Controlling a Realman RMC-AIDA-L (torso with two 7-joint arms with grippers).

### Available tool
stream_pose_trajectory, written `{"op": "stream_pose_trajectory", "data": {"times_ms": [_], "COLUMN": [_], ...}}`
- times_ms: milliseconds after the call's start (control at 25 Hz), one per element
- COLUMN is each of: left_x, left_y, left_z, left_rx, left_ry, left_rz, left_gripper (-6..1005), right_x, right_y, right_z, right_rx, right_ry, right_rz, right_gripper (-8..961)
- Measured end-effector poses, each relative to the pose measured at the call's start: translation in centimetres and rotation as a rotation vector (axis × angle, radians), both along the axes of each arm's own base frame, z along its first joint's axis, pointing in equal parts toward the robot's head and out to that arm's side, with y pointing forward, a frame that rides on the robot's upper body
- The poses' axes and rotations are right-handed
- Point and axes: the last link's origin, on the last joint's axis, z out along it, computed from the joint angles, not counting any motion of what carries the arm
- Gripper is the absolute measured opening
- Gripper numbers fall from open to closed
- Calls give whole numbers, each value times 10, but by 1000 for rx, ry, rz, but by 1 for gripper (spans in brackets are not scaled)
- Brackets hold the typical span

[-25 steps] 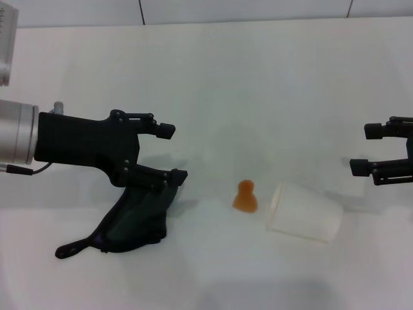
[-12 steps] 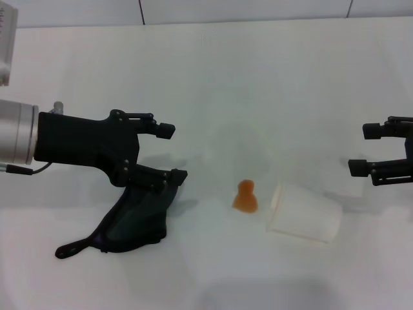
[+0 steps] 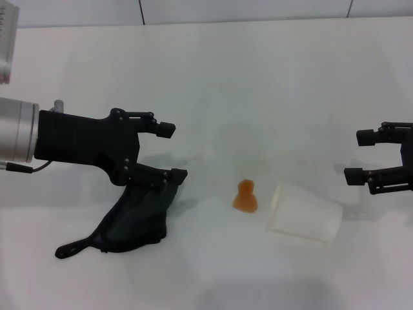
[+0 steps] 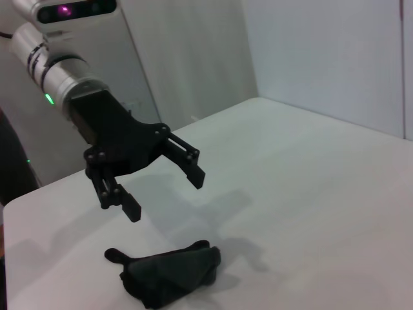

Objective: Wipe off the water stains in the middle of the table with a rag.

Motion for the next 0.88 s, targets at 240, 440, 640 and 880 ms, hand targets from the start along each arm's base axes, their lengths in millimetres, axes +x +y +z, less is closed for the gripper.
{"op": "stream_pose_trajectory", "data": {"times_ms": [240,440,640,880], "left_x": [1,0,-1,-4], "left_y": [0,0,1,0], "left_z": [0,-1,-1,-2], "left_rx": [-1,-2,4,1], "left_ry": [4,5,8,26], "left_rz": [-5,-5,-2,6], "left_gripper": [890,889,889,890], "right_x": [-4,-12,-22,-34], "right_y": [0,6,12,12], "right_z": [0,-7,-20,-39], "right_rx": [-18,-69,-93,-127], "right_ry": [-1,-49,-145,-257], "right_rz": [-4,-48,-81,-81], "right_gripper": [854,854,853,853]}}
